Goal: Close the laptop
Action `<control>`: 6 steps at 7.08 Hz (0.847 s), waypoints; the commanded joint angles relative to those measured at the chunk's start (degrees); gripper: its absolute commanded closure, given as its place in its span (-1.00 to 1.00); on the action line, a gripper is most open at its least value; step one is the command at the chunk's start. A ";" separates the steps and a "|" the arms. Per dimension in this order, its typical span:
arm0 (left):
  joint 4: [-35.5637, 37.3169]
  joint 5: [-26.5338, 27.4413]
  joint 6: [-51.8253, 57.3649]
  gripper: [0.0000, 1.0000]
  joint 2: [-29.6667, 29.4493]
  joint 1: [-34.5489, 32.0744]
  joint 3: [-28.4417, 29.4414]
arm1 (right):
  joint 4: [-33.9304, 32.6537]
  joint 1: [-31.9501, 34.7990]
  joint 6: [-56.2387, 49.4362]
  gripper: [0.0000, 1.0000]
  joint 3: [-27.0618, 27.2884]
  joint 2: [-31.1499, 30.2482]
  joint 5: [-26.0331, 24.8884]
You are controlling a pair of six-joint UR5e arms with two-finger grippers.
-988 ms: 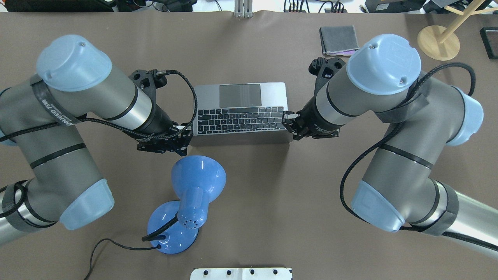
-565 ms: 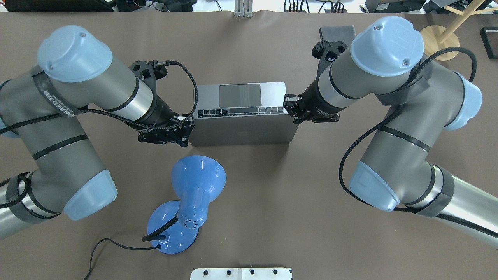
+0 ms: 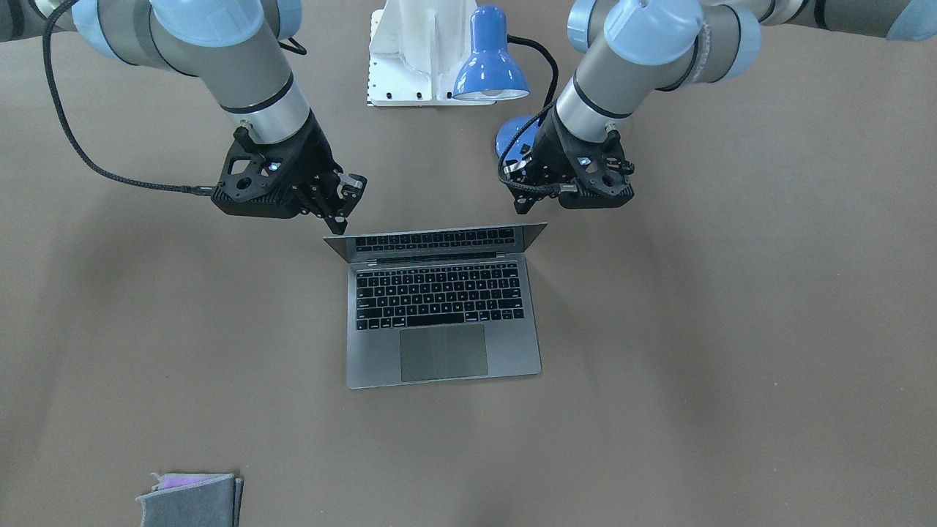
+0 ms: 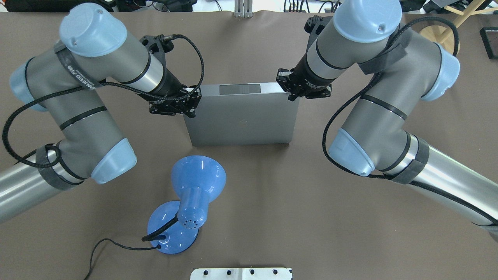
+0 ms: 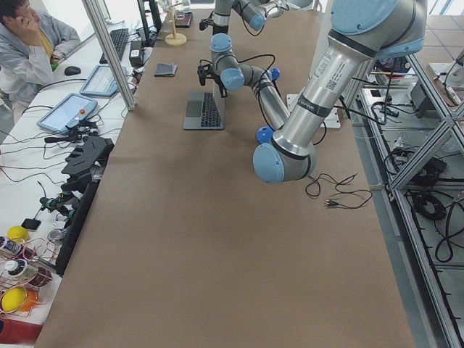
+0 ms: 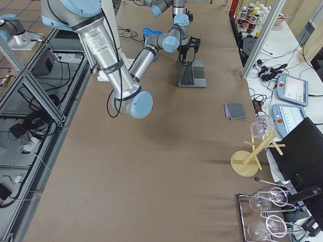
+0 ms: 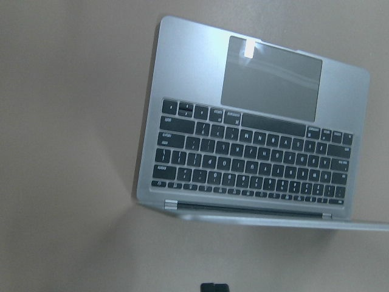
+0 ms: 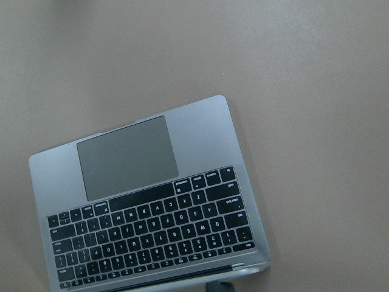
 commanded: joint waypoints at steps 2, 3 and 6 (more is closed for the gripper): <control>-5.89 2.97 0.95 1.00 -3.22 -1.09 9.95 | 10.79 3.52 -0.23 1.00 -17.01 6.03 3.13; -8.53 3.50 0.95 1.00 -3.58 -1.17 12.77 | 11.97 4.57 -0.75 1.00 -22.21 8.66 4.71; -14.33 5.69 1.30 1.00 -6.74 -1.17 21.91 | 20.68 4.67 -0.93 1.00 -36.03 12.54 6.03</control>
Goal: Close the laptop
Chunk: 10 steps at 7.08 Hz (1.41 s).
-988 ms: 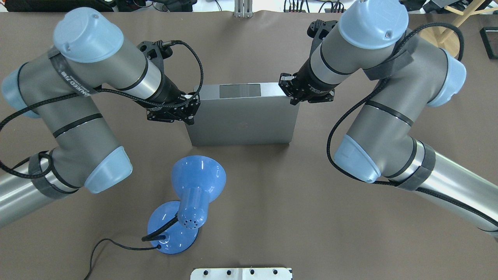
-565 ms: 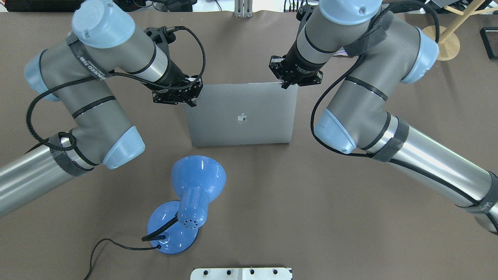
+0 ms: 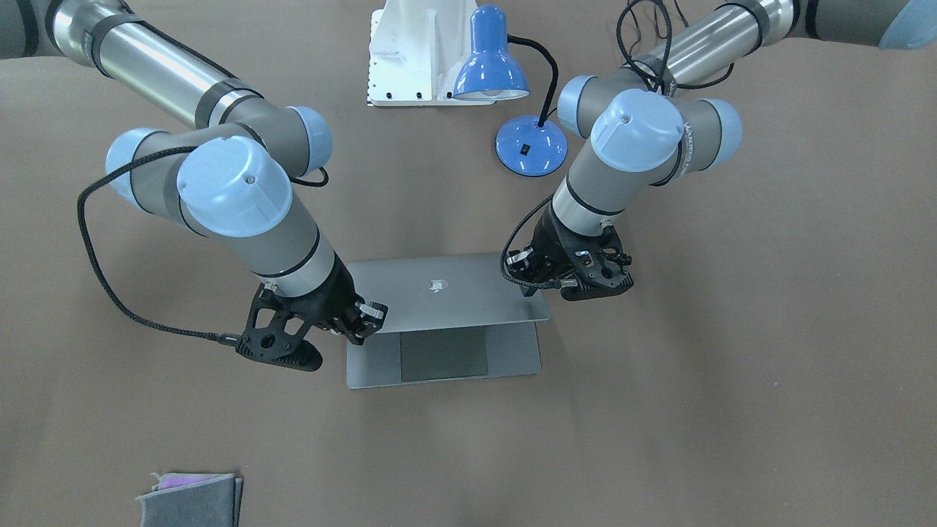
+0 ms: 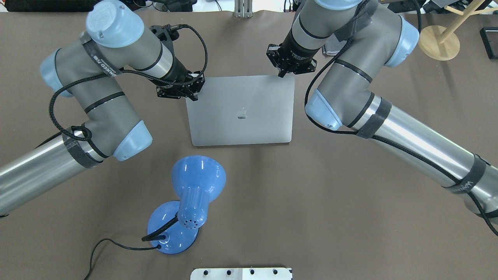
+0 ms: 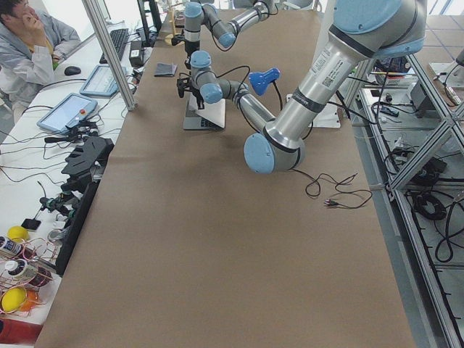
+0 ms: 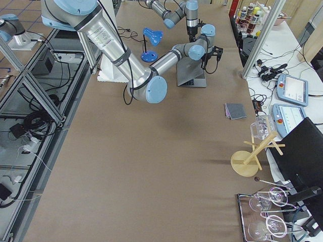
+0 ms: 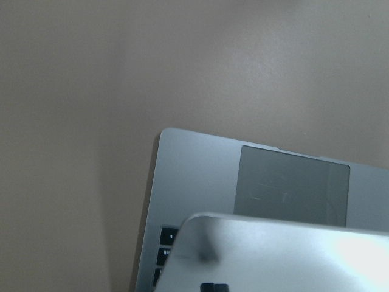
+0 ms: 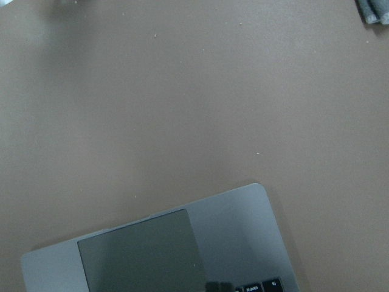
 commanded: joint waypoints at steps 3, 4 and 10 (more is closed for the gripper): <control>-4.37 2.67 1.12 1.00 -3.08 0.08 8.02 | 3.72 -0.01 -0.05 1.00 -8.60 3.25 1.18; -5.77 2.94 1.12 1.00 -3.95 0.08 10.30 | 5.38 -0.01 0.04 1.00 -9.92 3.25 1.35; -9.21 4.17 2.61 1.00 -5.81 0.26 17.43 | 10.75 -2.38 -0.05 1.00 -18.98 3.95 1.97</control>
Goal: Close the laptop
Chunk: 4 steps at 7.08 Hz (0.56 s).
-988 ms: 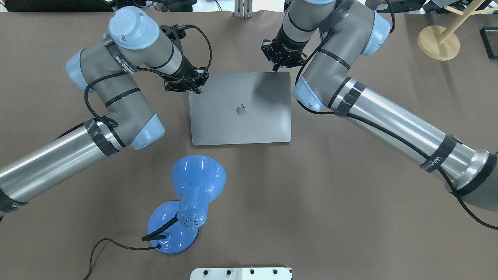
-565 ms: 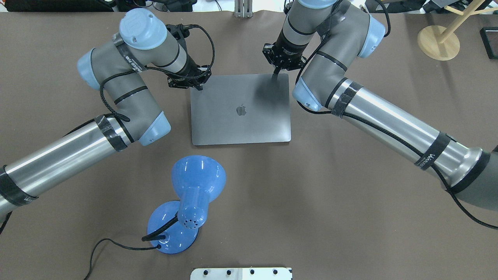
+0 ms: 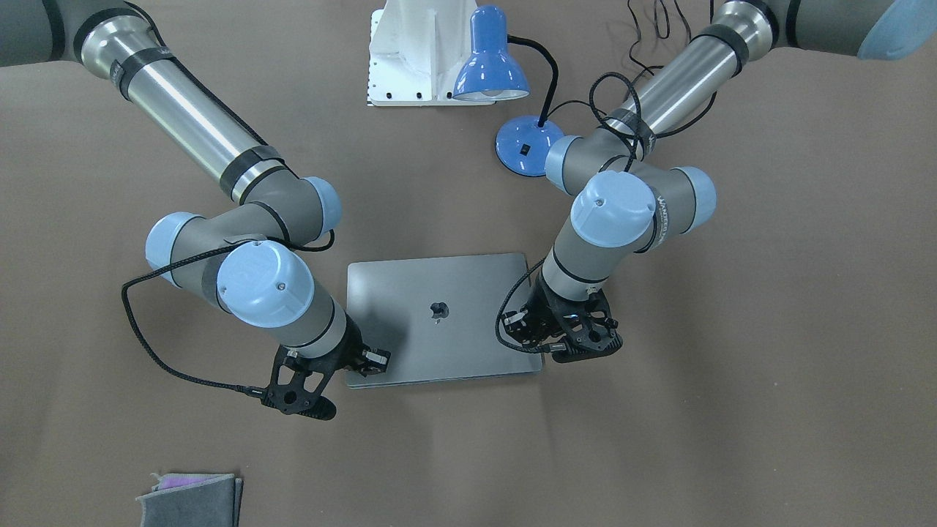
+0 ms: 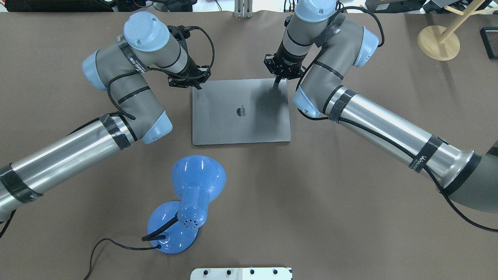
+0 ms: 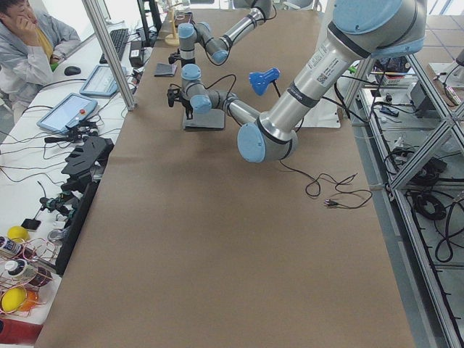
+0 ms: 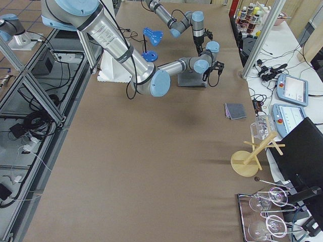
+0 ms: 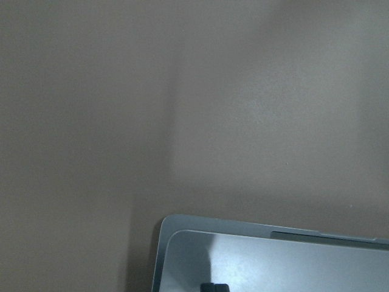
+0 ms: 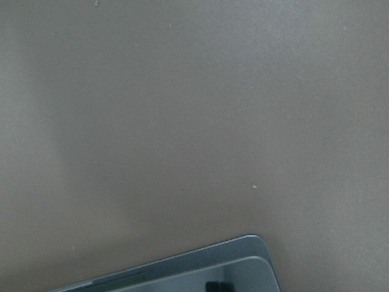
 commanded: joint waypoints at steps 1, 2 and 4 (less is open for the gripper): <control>-0.76 0.16 0.94 1.00 -0.39 0.15 2.06 | 0.73 -0.66 0.06 1.00 -1.41 0.02 0.08; -0.76 0.07 0.95 1.00 -0.56 0.16 1.98 | 0.73 -0.58 0.07 1.00 -1.15 0.02 1.12; -0.06 -0.46 1.03 1.00 -0.22 -0.98 -2.30 | 0.21 2.74 0.07 1.00 3.65 -0.41 4.62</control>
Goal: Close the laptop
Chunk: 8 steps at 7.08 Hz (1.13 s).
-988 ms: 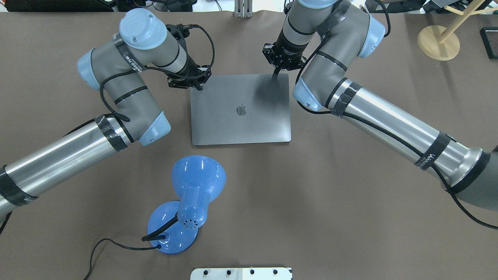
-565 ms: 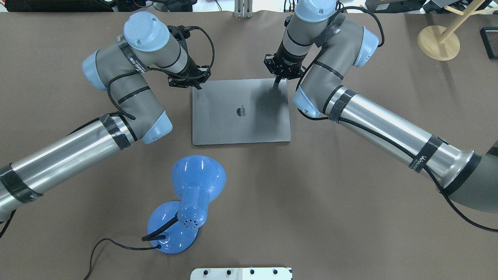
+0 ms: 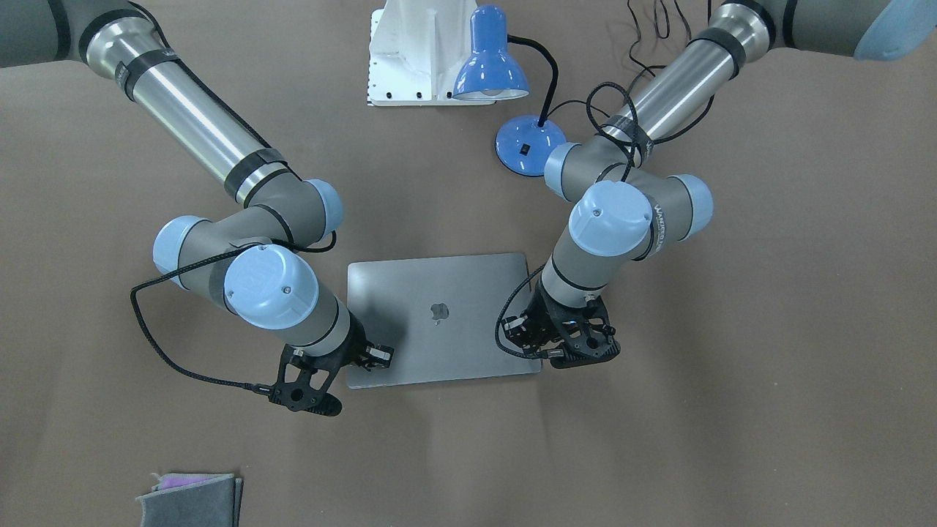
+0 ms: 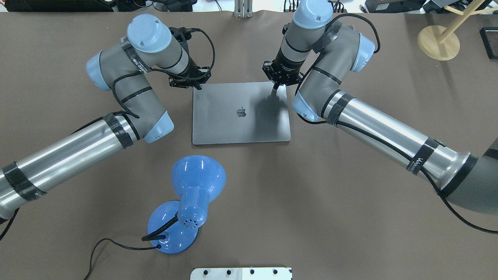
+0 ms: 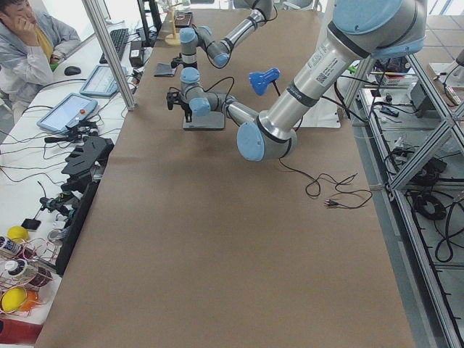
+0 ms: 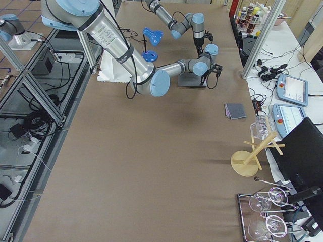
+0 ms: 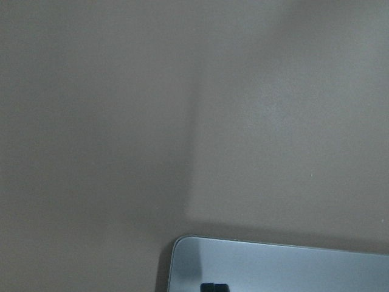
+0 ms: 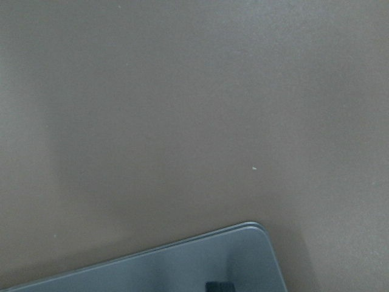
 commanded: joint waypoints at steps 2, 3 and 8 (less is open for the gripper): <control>8.66 -10.90 2.63 0.38 4.64 -7.78 -12.04 | -0.67 11.99 -2.82 1.00 14.92 -10.88 14.08; 13.49 -16.02 10.31 0.39 11.20 -13.31 -19.94 | -1.28 17.44 -6.93 1.00 21.35 -17.22 17.09; 34.28 -20.73 61.25 0.18 42.40 -37.49 -44.09 | -15.04 35.92 -42.73 1.00 50.20 -53.08 20.11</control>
